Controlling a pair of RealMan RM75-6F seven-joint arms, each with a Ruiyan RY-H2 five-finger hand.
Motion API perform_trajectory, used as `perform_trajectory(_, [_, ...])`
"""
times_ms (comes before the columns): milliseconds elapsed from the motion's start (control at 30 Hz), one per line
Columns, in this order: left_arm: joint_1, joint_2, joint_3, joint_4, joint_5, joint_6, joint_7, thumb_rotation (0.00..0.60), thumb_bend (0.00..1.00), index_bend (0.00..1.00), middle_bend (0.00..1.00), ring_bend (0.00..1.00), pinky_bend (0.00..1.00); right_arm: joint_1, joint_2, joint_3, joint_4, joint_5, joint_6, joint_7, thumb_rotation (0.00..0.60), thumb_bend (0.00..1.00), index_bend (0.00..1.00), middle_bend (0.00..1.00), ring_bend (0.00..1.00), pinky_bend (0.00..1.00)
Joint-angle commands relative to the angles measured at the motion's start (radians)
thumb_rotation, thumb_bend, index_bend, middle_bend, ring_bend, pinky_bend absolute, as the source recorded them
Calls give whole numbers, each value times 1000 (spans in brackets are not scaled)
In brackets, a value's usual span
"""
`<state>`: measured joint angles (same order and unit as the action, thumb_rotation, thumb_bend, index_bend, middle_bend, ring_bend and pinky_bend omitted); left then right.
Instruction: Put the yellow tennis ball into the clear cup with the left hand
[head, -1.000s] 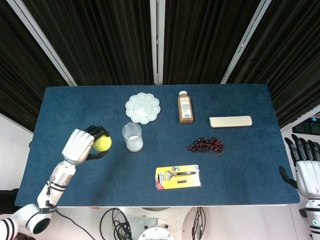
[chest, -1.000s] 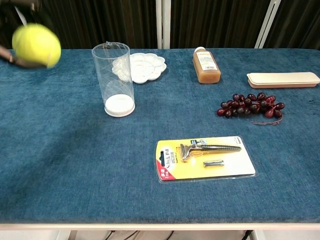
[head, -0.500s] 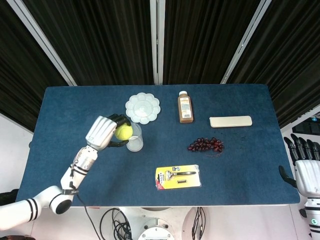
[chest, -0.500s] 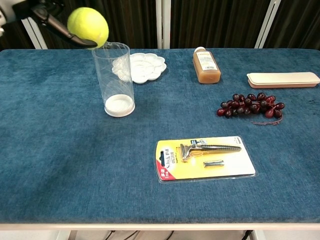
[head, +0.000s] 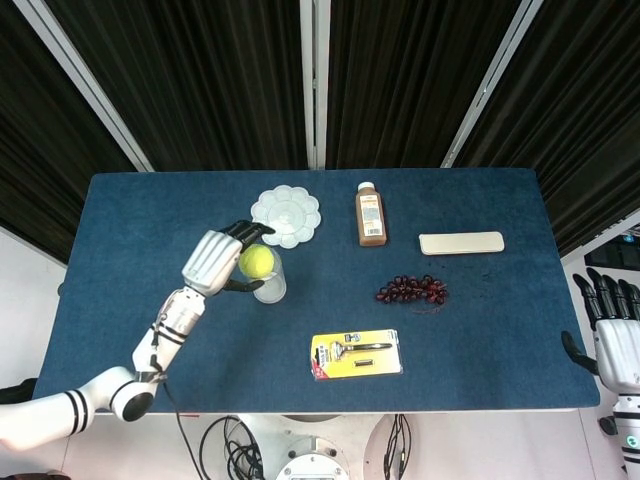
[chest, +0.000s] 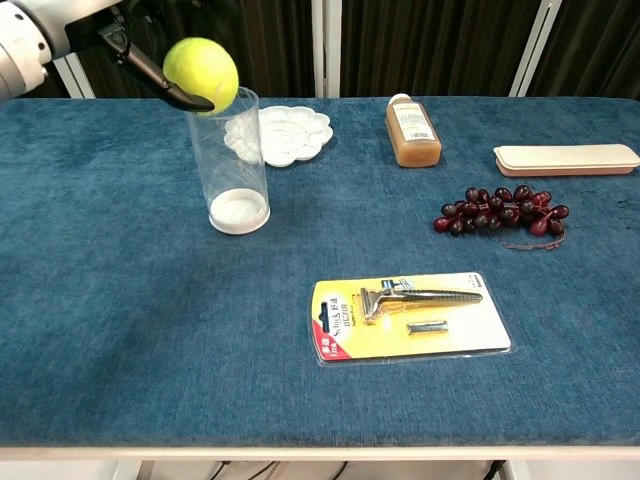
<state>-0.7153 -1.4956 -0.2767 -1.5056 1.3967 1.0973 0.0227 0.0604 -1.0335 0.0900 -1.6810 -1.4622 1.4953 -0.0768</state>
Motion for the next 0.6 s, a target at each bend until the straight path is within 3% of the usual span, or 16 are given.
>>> perform_trajectory(33, [-4, -11, 1, 12, 9, 17, -21, 600, 56, 91, 76, 59, 318, 0, 0, 0, 1, 1, -1, 1, 600, 296, 0, 0, 0, 0])
perform_trajectory(367, [35, 47, 24, -47, 29, 93, 33, 600, 36, 121, 82, 38, 194, -1, -2, -1, 5, 4, -2, 5, 600, 296, 0, 0, 0, 0])
perform_trajectory(600, [197, 241, 157, -165, 41, 192, 213, 600, 46, 156, 86, 2, 55, -7, 4, -2, 8, 12, 1, 4, 600, 297, 0, 0, 0, 0])
